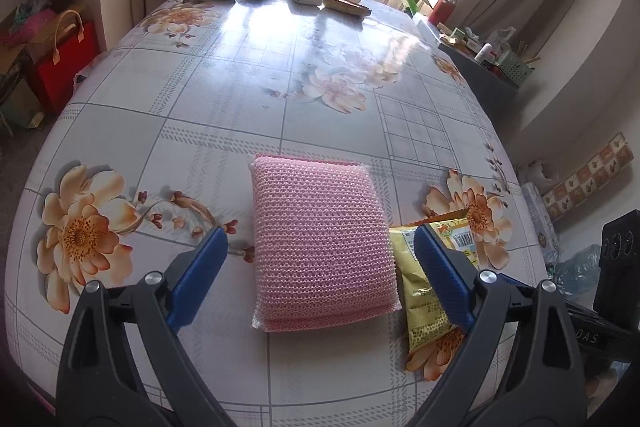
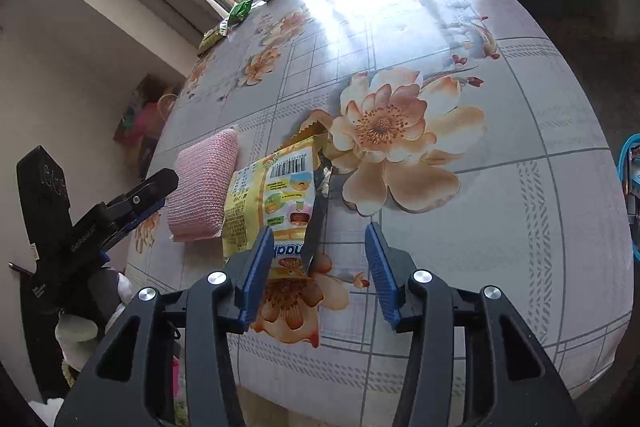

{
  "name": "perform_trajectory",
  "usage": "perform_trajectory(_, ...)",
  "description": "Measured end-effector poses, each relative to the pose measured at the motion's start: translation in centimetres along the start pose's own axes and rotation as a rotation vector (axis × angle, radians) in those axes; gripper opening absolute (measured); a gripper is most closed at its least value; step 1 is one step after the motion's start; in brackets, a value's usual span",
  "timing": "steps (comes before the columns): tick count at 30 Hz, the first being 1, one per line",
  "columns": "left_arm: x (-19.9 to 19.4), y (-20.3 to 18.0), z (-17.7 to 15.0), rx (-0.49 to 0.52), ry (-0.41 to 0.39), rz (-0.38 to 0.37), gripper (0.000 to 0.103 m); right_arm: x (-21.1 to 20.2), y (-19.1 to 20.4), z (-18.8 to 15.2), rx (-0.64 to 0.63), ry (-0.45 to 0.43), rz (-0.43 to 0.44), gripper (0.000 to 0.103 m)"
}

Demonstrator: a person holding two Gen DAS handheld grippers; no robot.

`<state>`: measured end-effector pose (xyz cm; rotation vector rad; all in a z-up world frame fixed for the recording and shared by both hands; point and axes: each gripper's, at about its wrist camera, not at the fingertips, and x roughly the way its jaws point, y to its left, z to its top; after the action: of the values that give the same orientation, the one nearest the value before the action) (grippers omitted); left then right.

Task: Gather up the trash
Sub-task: 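Close the right tool on the yellow snack bag, then grasp the pink sponge with the left tool while the right tool holds the snack bag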

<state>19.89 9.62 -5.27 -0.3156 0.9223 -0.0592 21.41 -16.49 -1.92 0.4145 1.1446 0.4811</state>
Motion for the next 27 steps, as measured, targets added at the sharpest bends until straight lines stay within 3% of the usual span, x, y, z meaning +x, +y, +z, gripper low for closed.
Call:
perform_trajectory(5,0.3,-0.7,-0.1,0.035,-0.003,0.009,0.09,2.0,0.7,1.2,0.004,0.037,0.069,0.054)
perform_trajectory(11,1.3,-2.1,-0.5,0.097,0.022,0.044,0.09,2.3,3.0,0.6,-0.12,0.02,-0.036,0.054)
perform_trajectory(15,1.6,-2.3,-1.0,0.12,0.02,0.074,0.09,2.7,4.5,0.0,-0.214,0.002,-0.152,0.045)
perform_trajectory(17,1.6,-2.1,-1.1,0.122,0.024,0.084,0.09,2.9,4.7,0.0,-0.224,0.0,-0.177,0.036)
perform_trajectory(18,1.7,-2.0,-1.1,0.123,0.027,0.09,0.09,2.9,4.5,0.0,-0.221,-0.003,-0.187,0.025)
perform_trajectory(22,2.1,-1.4,-0.9,0.107,0.038,0.108,0.09,2.3,3.1,-0.1,-0.177,-0.018,-0.188,0.006)
perform_trajectory(27,2.4,-0.8,-0.6,0.083,0.04,0.113,0.09,1.0,1.3,-0.2,-0.125,-0.053,-0.214,0.004)
